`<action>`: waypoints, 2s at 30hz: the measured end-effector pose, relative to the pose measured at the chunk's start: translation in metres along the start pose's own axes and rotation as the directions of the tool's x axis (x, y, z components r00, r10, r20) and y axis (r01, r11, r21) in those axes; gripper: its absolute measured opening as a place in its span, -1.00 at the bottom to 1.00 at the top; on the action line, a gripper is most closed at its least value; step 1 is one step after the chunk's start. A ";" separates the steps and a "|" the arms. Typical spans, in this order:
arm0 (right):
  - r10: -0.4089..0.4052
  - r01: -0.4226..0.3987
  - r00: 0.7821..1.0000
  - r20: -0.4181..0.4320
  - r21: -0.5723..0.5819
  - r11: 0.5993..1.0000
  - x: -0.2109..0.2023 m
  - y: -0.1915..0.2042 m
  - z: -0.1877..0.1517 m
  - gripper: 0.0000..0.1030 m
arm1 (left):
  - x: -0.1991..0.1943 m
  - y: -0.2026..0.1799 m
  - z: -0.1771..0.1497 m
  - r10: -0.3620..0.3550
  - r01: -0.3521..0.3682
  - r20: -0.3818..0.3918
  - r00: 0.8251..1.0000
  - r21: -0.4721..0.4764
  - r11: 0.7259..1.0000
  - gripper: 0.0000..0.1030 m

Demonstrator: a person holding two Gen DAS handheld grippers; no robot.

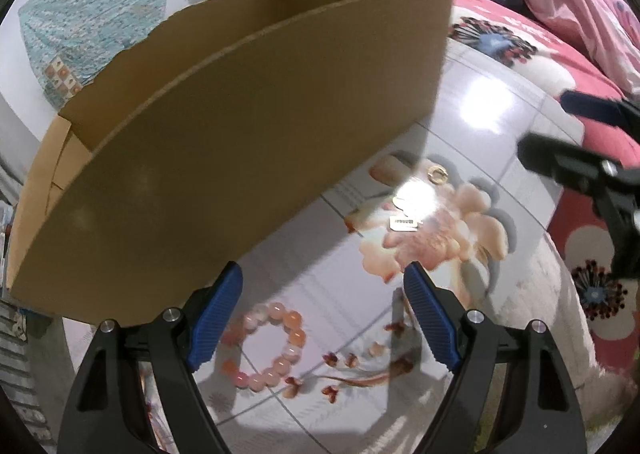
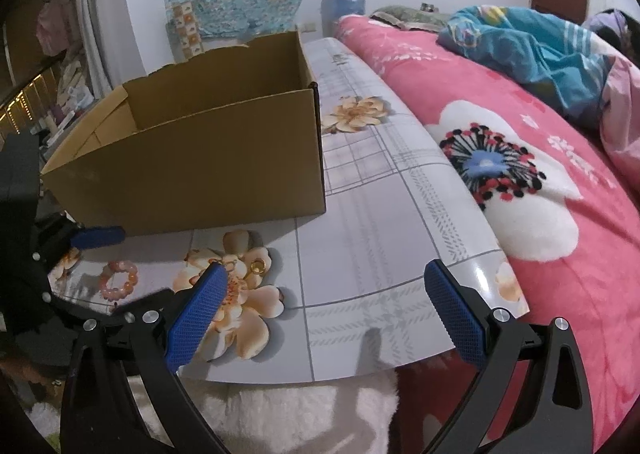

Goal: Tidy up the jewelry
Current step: 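Move the open left tool over the pale pink bracelet toward the gold pieces, then close the left tool on the gold butterfly earring and tag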

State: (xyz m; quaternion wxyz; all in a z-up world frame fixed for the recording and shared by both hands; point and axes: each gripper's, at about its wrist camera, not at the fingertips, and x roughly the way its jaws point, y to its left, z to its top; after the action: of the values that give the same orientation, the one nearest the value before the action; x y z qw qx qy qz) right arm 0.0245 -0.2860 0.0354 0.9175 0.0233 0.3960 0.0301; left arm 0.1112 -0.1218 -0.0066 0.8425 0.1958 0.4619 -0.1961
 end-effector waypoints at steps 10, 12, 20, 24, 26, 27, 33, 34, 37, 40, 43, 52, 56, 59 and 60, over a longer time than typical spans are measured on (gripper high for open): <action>0.119 -0.119 0.992 -0.040 0.001 0.993 0.009 0.002 -0.003 0.41 | -0.010 -0.017 -0.012 -0.160 0.152 0.101 0.982 0.083 0.985 0.37; 0.143 -0.143 0.989 -0.049 0.003 0.990 0.012 0.003 -0.003 0.26 | -0.009 -0.020 -0.009 -0.187 0.179 0.104 0.977 0.083 0.980 0.24; 0.208 -0.205 0.974 -0.089 0.033 0.978 0.026 -0.001 -0.006 -0.09 | 0.007 -0.021 0.010 -0.237 0.232 0.089 0.967 0.063 0.971 -0.31; 0.214 -0.211 0.971 -0.104 0.037 0.977 0.033 -0.003 -0.009 -0.13 | 0.015 -0.022 0.012 -0.212 0.207 0.068 0.975 0.080 0.975 -0.38; 0.218 -0.215 0.970 -0.105 0.039 0.976 0.034 -0.004 -0.009 -0.13 | 0.016 -0.024 0.013 -0.201 0.195 0.066 0.977 0.090 0.977 -0.39; 0.217 -0.214 0.971 -0.105 0.037 0.976 0.035 -0.005 -0.009 -0.13 | 0.016 -0.024 0.014 -0.199 0.193 0.065 0.978 0.091 0.977 -0.39; 0.218 -0.215 0.970 -0.105 0.037 0.976 0.039 -0.006 -0.009 -0.14 | 0.015 -0.023 0.014 -0.195 0.187 0.067 0.979 0.107 0.976 -0.55; 0.218 -0.215 0.971 -0.103 0.038 0.976 0.039 -0.007 -0.009 -0.14 | 0.015 -0.023 0.013 -0.196 0.188 0.067 0.978 0.109 0.976 -0.61; 0.215 -0.213 0.971 -0.101 0.039 0.976 0.039 -0.007 -0.009 -0.14 | 0.015 -0.026 0.013 -0.193 0.183 0.071 0.979 0.122 0.975 -0.72; 0.214 -0.211 0.972 -0.100 0.040 0.977 0.039 -0.009 -0.009 -0.14 | 0.015 -0.026 0.013 -0.191 0.181 0.073 0.979 0.125 0.976 -0.73; 0.216 -0.213 0.971 -0.098 0.040 0.976 0.039 -0.009 -0.009 -0.14 | 0.015 -0.026 0.014 -0.193 0.183 0.074 0.979 0.124 0.975 -0.73; 0.219 -0.219 0.971 -0.090 0.017 0.976 0.038 -0.004 -0.008 -0.14 | 0.015 -0.024 0.013 -0.203 0.194 0.072 0.977 0.109 0.975 -0.73; 0.214 -0.219 0.973 -0.085 -0.055 0.974 0.038 0.006 -0.005 -0.22 | 0.009 -0.018 0.012 -0.196 0.187 0.090 0.977 0.092 0.978 -0.73; 0.211 -0.220 0.973 -0.090 -0.105 0.970 0.043 0.015 -0.003 -0.36 | 0.006 -0.012 0.013 -0.184 0.177 0.103 0.977 0.077 0.981 -0.73; 0.208 -0.218 0.974 -0.092 -0.119 0.969 0.044 0.017 -0.002 -0.41 | 0.005 -0.010 0.013 -0.181 0.174 0.106 0.978 0.072 0.982 -0.73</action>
State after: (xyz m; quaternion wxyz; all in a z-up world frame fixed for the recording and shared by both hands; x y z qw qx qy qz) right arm 0.0526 -0.2658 0.0029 0.8922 0.0055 0.4241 0.1549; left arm 0.1173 -0.1381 -0.0059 0.8397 0.1685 0.4233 -0.2955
